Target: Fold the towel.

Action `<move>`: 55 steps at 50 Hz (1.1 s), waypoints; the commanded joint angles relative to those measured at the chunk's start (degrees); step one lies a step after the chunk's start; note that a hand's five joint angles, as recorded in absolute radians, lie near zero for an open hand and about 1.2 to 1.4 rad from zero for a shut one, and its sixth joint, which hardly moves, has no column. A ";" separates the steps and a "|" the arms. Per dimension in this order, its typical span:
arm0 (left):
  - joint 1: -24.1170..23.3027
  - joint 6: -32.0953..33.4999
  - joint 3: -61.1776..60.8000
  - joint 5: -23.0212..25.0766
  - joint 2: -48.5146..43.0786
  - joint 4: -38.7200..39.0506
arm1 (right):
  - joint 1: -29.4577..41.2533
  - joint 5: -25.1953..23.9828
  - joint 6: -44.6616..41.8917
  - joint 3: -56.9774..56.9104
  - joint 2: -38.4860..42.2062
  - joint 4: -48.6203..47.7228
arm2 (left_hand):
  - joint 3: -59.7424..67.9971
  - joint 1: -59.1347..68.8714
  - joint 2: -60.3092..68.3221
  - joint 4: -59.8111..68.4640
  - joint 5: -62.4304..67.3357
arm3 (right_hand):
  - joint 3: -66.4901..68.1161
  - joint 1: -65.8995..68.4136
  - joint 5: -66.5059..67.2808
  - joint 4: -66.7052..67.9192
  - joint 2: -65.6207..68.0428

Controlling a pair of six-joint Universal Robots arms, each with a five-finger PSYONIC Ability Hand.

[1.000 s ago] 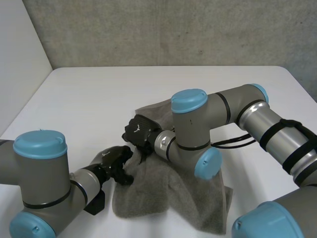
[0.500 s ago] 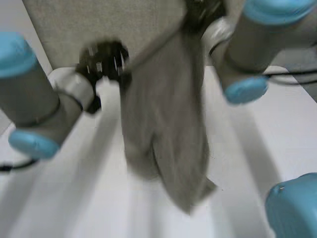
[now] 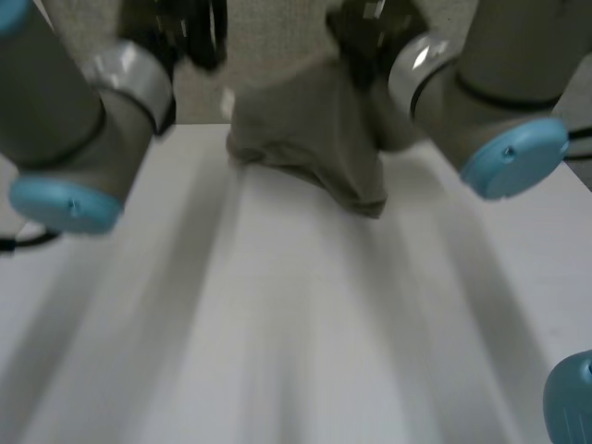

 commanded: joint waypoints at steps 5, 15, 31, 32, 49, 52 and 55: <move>3.37 0.06 -29.54 1.22 0.56 9.29 | -0.39 -0.38 -5.43 27.56 -3.04 3.64 | -44.94 -43.55 -43.56 -43.57 -44.54 | 3.03 4.19 3.76 3.40 3.48; 5.23 0.06 -35.72 5.69 -2.77 29.33 | 0.22 -0.73 -5.70 49.28 -15.25 -5.67 | -63.67 -62.28 -62.28 -62.30 -63.27 | 3.03 4.19 3.76 3.40 3.48; 2.41 0.32 -24.39 24.57 -15.07 28.67 | -0.31 -3.02 -7.54 71.70 -28.97 -13.31 | -61.84 -60.45 -60.46 -60.47 -61.44 | 3.03 4.19 3.76 3.40 3.48; 2.41 0.50 -23.33 27.03 -16.04 26.39 | -0.31 -2.75 -7.54 73.02 -30.11 -14.46 | -60.67 -59.28 -59.28 -59.30 -60.27 | 3.03 4.19 3.76 3.40 3.48; 4.60 12.09 -11.73 30.31 -22.64 9.14 | -1.18 -3.89 -7.63 82.08 -36.26 -17.37 | -48.37 -46.98 -46.98 -47.00 -47.97 | 3.03 4.19 3.76 3.40 3.48; 4.70 12.45 -8.57 27.86 -23.34 8.96 | -1.19 -5.82 -8.94 84.54 -37.58 -17.37 | -48.38 -46.99 -46.99 -47.01 -47.98 | 3.03 4.19 3.76 3.40 3.48; 4.70 12.63 -4.71 24.79 -24.22 7.74 | -1.62 -7.84 -11.83 87.61 -40.30 -17.37 | -48.38 -46.99 -46.99 -47.01 -47.98 | 3.03 4.19 3.76 3.40 3.48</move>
